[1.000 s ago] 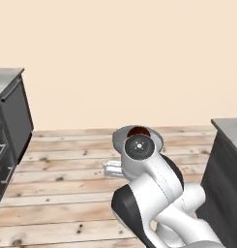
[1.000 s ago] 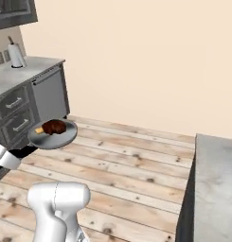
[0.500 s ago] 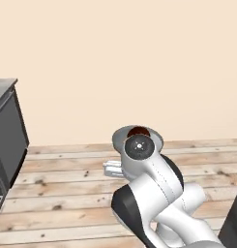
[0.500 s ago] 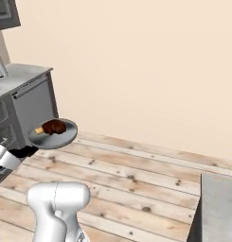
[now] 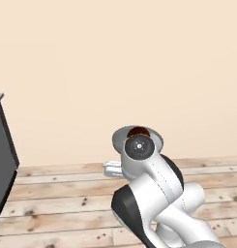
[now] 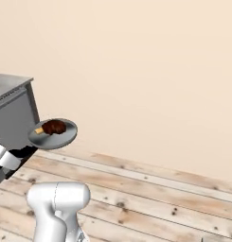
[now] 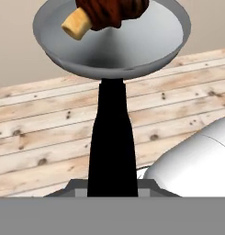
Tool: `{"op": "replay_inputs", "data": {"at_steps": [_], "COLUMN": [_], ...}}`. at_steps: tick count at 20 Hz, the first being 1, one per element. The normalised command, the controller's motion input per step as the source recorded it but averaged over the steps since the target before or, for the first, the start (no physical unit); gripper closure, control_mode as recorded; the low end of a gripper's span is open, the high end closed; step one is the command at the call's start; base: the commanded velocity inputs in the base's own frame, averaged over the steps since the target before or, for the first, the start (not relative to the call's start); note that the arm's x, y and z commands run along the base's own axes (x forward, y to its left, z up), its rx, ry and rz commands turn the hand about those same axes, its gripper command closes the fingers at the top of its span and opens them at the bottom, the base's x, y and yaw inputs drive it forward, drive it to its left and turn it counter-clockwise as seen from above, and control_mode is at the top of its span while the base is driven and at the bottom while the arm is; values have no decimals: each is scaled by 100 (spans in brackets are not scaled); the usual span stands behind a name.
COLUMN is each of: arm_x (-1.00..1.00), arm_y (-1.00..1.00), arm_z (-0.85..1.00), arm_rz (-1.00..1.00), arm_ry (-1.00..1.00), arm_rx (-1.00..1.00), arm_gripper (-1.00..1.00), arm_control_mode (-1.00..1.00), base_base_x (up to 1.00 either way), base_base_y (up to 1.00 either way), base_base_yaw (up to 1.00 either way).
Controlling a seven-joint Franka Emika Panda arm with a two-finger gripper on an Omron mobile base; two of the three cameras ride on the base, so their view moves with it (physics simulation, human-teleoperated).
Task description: Pick up the pan with the steak in it and place it on the dining table. Then place the steak on the plate.
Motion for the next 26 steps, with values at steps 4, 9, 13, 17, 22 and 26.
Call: {"op": "replay_inputs", "data": {"at_steps": [4, 9, 13, 17, 22, 26], "arm_x": [0, 0, 0, 0, 0, 0], "arm_y": [0, 0, 0, 0, 0, 0], "arm_z": [0, 0, 0, 0, 0, 0], "arm_rz": [0, 0, 0, 0, 0, 0], "arm_ry": [0, 0, 0, 0, 0, 0], "arm_rx": [0, 0, 0, 0, 0, 0], "arm_gripper": [100, 100, 100, 100, 100, 100], "arm_control_mode": [100, 100, 100, 100, 100, 100], "base_base_x": [100, 100, 100, 44, 1, 3], "base_base_y": [6, 6, 3, 1, 0, 1], "base_base_yaw": [-3, -3, -5, -37, -50, -50]}}
